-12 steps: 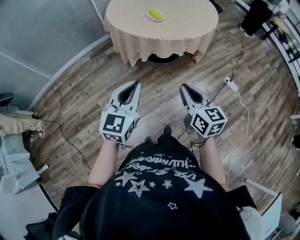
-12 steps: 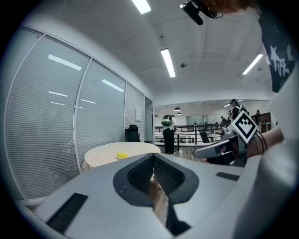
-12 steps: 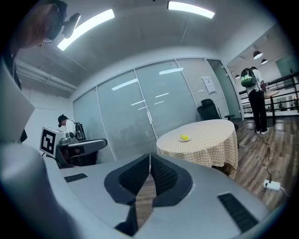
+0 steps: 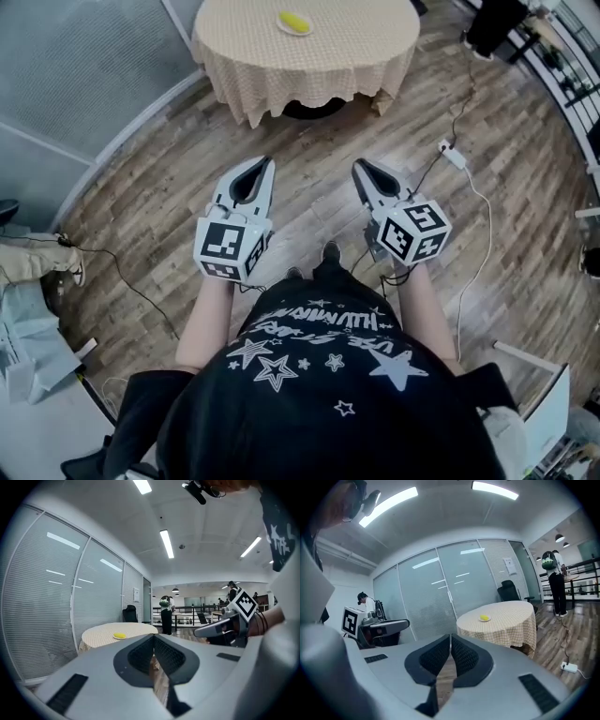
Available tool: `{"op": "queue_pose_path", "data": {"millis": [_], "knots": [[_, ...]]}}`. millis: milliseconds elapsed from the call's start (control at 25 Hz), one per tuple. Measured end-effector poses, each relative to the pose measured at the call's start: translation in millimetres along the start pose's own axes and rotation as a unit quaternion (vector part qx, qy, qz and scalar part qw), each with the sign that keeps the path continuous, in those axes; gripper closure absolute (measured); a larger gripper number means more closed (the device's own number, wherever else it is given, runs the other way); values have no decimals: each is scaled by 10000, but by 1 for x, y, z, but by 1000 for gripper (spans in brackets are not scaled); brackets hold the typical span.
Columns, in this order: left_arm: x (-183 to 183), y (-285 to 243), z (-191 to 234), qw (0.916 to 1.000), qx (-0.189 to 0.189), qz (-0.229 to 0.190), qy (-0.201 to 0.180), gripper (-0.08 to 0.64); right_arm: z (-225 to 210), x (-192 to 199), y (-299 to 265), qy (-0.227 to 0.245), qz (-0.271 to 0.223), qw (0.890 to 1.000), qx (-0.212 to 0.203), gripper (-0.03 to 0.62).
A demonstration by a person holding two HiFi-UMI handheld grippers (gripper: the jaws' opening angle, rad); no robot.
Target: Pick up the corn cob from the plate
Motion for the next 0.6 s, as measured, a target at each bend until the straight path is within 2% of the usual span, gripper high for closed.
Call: {"op": "queue_pose_path", "data": {"millis": [600], "knots": [[4, 15, -3, 10000, 91, -37, 1, 552, 21, 6, 0, 60, -22, 9999, -105, 557]]}}
Point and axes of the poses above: the fingertips, and each gripper's own axes: y backward along the fingers, z to its left, x out of its underside, the point moved 10 cm from there along y, backward along the fingers, and after that the axes turned 5 degrees about x, right-handed, at the moved point
